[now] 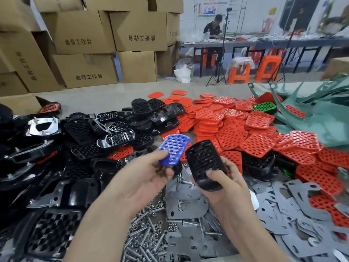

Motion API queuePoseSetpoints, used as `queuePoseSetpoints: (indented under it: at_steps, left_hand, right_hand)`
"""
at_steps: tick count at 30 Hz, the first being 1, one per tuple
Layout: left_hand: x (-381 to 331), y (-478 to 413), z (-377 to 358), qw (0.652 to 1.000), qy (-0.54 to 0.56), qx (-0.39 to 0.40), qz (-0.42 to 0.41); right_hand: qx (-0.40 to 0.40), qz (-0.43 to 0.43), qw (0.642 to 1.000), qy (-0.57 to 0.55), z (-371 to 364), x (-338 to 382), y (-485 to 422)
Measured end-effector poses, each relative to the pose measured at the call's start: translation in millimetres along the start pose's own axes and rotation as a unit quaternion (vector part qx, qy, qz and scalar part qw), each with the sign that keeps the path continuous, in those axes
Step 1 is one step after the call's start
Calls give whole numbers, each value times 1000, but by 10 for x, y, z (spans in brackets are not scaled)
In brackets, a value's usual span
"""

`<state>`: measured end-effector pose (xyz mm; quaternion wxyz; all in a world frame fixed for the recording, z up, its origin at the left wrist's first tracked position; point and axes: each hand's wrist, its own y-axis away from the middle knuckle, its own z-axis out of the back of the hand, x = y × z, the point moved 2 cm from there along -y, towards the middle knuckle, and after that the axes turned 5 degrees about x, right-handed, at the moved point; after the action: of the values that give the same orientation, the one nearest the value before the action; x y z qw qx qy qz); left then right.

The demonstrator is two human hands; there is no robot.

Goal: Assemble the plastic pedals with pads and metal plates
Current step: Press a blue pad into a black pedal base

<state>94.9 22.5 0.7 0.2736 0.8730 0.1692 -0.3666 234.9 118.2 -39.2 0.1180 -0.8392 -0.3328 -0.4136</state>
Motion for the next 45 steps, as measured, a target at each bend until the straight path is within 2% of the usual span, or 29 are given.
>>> queuePoseSetpoints:
  at_steps: [3,5,8,12,14,18,20,26,32,34,39,45]
  left_hand:
    - [165,-2,-166,998,22,48,34]
    - [259,16,-238,997,-2,60,38]
    - [351,44,-288,995,-91,39,18]
    - [293,39,-221,978,-199,-16,-57]
    - [187,37,-154,983,-161,-25,-79]
    - [-4,53,-63,996,-36,24,-77]
    - [-33,60,-40,996,-28,43,-76]
    - [-1,50,45,983,-157,-15,-92]
    - [70,93,-44,978,-176,78,-75]
    - [105,101,-85,973,-202,86,-77]
    - [201,86,-139,931,-344,74,-94]
    - [276,40,-155,908,-394,31,-141]
  right_hand:
    - [-1,4,1000,-3,-11,26,13]
    - [5,5,1000,-5,-33,37,25]
    - [25,-6,999,-32,-56,50,44]
    - [35,-13,998,-45,-50,55,41]
    - [34,-12,998,-50,-50,68,34]
    - [28,-21,995,-89,-61,85,27]
    - [25,-23,994,-100,-65,91,27]
    - [43,-28,994,-93,-65,127,58]
    - [47,-32,995,-80,-74,140,80]
    - [49,-39,995,-76,-84,145,95]
    - [35,-46,994,-89,-132,160,121]
    - [18,-51,994,-93,-138,162,132]
